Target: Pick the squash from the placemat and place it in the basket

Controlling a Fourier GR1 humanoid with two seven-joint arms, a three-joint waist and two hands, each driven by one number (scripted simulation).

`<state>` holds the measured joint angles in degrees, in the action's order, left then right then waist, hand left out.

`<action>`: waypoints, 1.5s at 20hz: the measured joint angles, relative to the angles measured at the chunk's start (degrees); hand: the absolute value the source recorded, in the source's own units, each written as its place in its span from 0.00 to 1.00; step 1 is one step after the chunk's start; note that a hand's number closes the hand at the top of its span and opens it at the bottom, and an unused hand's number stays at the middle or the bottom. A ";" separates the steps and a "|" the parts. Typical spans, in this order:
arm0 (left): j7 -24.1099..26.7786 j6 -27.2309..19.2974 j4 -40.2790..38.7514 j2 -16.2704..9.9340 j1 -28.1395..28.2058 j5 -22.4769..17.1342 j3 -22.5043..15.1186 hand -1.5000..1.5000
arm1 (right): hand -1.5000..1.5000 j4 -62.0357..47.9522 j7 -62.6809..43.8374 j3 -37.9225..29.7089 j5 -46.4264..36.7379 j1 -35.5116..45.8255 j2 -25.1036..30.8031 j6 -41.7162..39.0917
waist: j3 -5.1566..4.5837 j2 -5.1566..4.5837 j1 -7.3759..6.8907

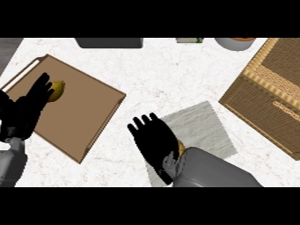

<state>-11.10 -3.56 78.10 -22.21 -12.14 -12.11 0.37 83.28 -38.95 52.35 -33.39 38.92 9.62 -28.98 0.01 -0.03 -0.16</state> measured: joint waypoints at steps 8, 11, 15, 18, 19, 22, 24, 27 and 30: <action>0.06 1.71 -1.19 0.79 -0.60 1.35 2.05 0.50 | 0.00 -2.47 4.91 -2.62 -7.27 -4.03 -0.11 -3.47 | 0.00 0.02 0.07; -0.70 1.88 1.18 1.27 1.00 1.98 2.36 0.50 | 0.00 -0.95 6.63 -5.18 -8.78 -4.96 -0.17 -5.93 | 0.00 0.07 0.03; -0.73 2.50 1.15 1.92 0.96 2.57 3.10 0.50 | 0.00 1.94 8.47 -7.63 -9.81 -7.45 0.05 -8.97 | -0.01 0.08 0.12; -1.46 3.17 0.97 1.95 0.11 2.77 3.85 0.50 | 0.00 0.10 11.63 -9.40 -10.82 -7.58 -0.76 -9.79 | -0.01 0.05 0.06; -1.38 3.53 0.50 1.82 -0.21 2.90 4.23 0.50 | 0.00 -0.01 12.24 -10.27 -10.98 -7.33 -1.23 -10.73 | 0.00 0.04 0.07; -1.41 3.45 1.51 2.72 0.80 3.57 4.36 0.50 | 0.00 1.17 14.51 -9.81 -13.12 -10.14 -0.69 -10.49 | 0.00 0.06 0.06; -1.76 4.21 1.67 2.41 0.54 3.50 5.24 0.50 | 0.00 1.66 15.17 -9.94 -14.99 -10.97 -0.95 -11.09 | -0.01 0.06 0.07; -1.10 4.74 0.90 2.96 0.30 4.02 5.63 0.50 | 0.00 1.42 16.29 -10.22 -17.95 -11.86 -0.82 -10.79 | -0.01 0.06 0.09; -0.15 4.93 0.51 3.84 0.70 4.85 5.62 0.50 | 0.00 -0.32 17.98 -9.57 -21.43 -13.00 -0.84 -8.92 | -0.01 0.04 0.07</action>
<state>-11.26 1.37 78.60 -18.37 -11.44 -7.26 6.00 82.96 -20.97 42.78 -54.82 25.92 8.78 -37.90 0.00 0.01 -0.09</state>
